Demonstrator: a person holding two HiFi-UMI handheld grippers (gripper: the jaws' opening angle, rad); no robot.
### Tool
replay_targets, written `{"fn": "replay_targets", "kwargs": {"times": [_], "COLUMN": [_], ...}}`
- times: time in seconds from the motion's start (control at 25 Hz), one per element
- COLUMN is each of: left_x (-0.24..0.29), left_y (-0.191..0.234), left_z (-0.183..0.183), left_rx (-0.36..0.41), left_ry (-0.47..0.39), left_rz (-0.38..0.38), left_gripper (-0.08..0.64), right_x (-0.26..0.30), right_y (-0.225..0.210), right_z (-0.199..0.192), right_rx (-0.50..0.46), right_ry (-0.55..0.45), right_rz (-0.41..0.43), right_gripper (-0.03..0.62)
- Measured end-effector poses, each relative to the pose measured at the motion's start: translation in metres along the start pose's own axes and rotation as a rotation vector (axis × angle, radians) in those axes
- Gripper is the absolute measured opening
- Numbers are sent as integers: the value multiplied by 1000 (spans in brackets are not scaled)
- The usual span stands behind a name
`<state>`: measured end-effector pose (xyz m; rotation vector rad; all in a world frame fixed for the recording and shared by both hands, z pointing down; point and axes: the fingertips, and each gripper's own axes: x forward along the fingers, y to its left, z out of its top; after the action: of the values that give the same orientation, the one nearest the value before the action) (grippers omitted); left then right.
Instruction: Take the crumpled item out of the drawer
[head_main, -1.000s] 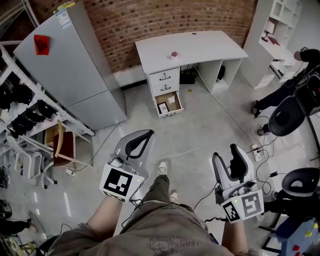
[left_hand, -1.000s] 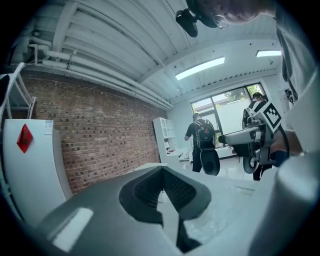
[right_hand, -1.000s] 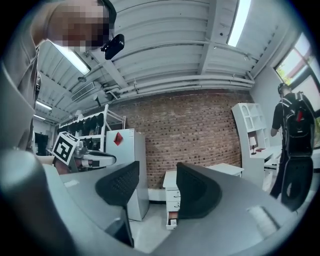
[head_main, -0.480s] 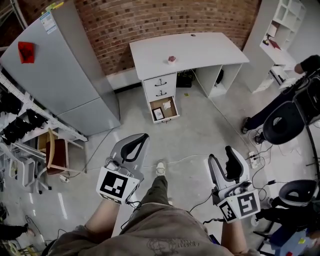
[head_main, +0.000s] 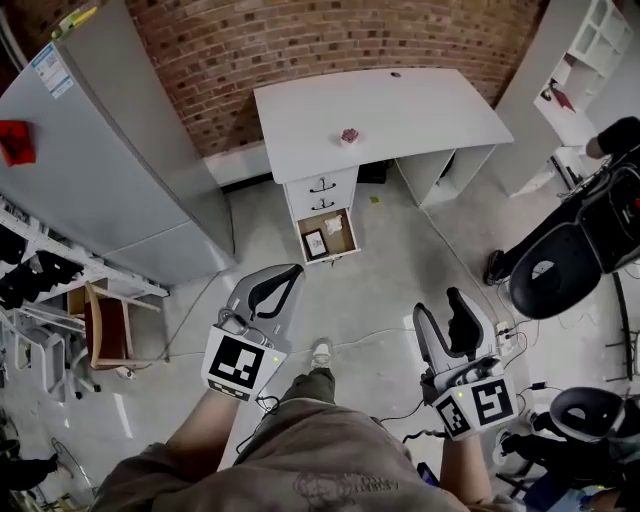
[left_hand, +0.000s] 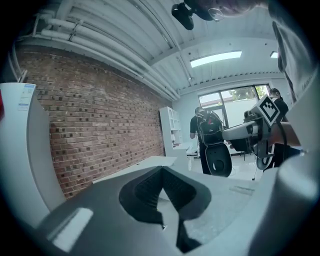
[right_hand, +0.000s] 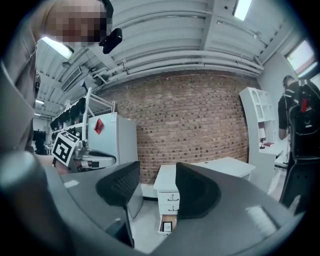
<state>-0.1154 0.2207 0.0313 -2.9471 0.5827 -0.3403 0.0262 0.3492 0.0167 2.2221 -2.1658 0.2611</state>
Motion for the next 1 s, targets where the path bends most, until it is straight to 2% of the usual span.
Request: {"fn": "replay_targets", "kwargs": {"times": [0.32,0.64,0.84,1.0], "left_x": [61,101,127,154], "left_y": [74,109,120,132], "left_z": [-12,-32,-30,-29], "left_rx": [-9,-47,-64,-65], "left_ry": [39,85,87,104], "left_rz": [-12,8,31,91], "left_gripper": [1,0,2,2], "right_x": [103,150,185,220], "right_y": [-25,-60,-76,-95], "right_z": [15,10,12,8], "right_rx": [-14,-11,-29,-31], "right_ry": [21,70,93,106], "right_rz": [5,-4,56,136], "right_gripper": [255,259,261,262]}}
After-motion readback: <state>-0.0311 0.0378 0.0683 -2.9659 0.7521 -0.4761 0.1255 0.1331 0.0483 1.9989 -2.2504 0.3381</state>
